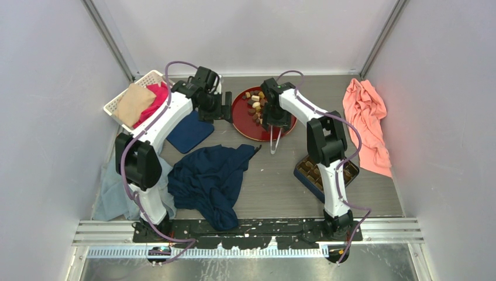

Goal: Pack the chocolate
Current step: Pick up the fake chocolate from the plate.

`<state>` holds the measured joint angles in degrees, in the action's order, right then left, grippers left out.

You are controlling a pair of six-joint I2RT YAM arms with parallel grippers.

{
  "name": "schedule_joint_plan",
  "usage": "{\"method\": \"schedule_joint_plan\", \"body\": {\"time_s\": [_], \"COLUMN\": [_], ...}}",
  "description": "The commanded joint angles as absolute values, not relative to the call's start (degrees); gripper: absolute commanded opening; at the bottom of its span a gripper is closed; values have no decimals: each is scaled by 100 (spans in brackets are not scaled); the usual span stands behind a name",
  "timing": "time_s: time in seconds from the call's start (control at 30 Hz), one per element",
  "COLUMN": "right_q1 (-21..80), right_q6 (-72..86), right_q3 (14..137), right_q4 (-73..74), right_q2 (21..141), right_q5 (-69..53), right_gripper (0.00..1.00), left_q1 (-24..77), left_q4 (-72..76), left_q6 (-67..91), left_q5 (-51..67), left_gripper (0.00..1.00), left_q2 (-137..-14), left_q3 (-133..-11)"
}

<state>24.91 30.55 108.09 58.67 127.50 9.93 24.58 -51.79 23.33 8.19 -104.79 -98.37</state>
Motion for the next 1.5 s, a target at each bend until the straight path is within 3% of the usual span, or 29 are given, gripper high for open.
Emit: {"method": "schedule_joint_plan", "body": {"time_s": [0.0,0.33,0.77,1.47], "right_q1": [2472,2385,2206,2195], "right_q6": [3103,3051,2699,2194], "right_q3": [10859,10898,10895,10968], "right_q4": [5693,5634,5803,6586], "right_q2": [12645,12827,12587,11672], "right_q5": [1126,1053,876,282], "right_gripper": [68,63,37,28], "left_q1": [2417,2417,2417,2417], "left_q4": [-5193,-5229,-5229,-5159], "left_q6": [2259,2268,2287,2312], "left_q5": [922,934,936,1031], "left_gripper": [80,80,80,79], "left_q2": [-10518,-10547,-10577,-10695], "left_q3": [-10156,-10204,-10215,-10292]}}
